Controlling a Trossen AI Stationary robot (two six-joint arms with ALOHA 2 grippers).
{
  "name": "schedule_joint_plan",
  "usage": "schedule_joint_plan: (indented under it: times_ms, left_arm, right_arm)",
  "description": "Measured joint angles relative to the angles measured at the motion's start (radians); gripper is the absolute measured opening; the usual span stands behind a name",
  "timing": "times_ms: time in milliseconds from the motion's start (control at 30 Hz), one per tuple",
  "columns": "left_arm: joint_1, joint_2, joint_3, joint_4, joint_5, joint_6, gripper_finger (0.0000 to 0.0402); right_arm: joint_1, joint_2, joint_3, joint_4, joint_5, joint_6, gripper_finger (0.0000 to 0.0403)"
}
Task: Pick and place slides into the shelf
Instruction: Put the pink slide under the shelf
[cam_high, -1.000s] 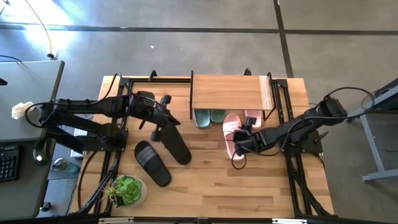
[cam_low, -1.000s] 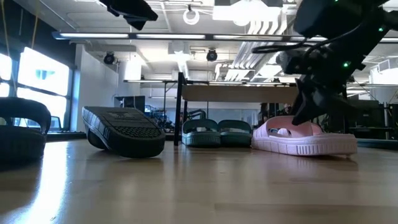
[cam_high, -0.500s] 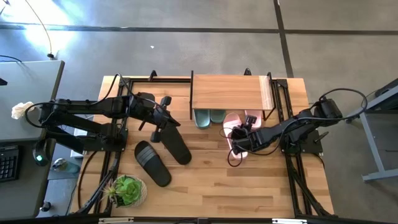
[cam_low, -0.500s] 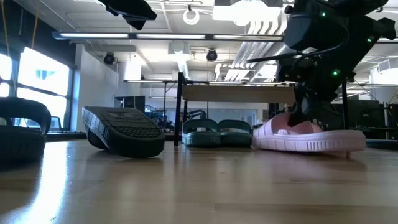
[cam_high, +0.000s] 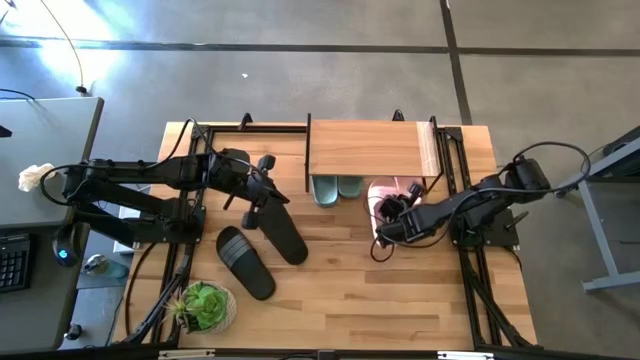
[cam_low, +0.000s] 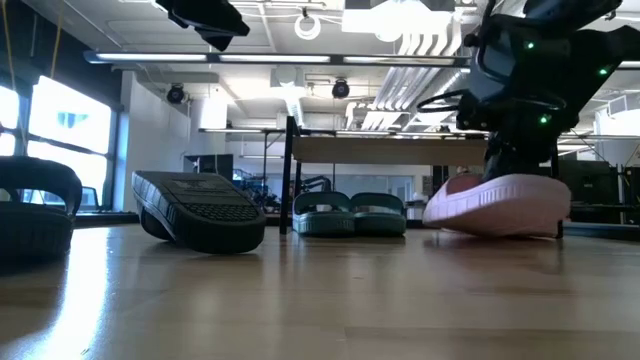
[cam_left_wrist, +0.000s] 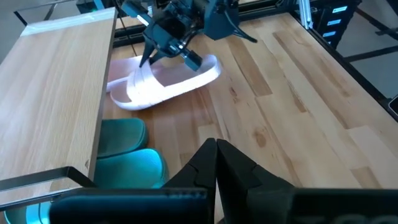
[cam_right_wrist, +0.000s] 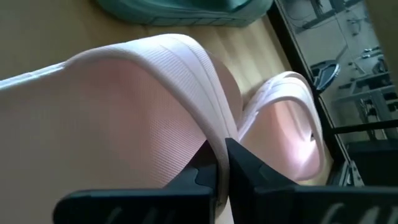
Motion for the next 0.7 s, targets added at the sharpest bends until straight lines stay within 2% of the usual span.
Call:
schedule_joint_plan:
  times_ms: [267, 500, 700]
  left_arm:
    - [0.000, 0.000, 0.000, -0.001, 0.000, -0.008, 0.0001]
    - [0.000, 0.000, 0.000, -0.002, 0.000, -0.009, 0.0001]
    - [0.000, 0.000, 0.000, -0.004, 0.000, -0.016, 0.0001]
  right_arm:
    - [-0.090, 0.000, 0.000, 0.042, 0.030, -0.030, 0.0001]
    - [-0.167, 0.000, 0.000, 0.152, 0.035, -0.177, 0.0001]
    - [-0.226, 0.000, 0.000, 0.175, 0.025, -0.211, 0.0000]
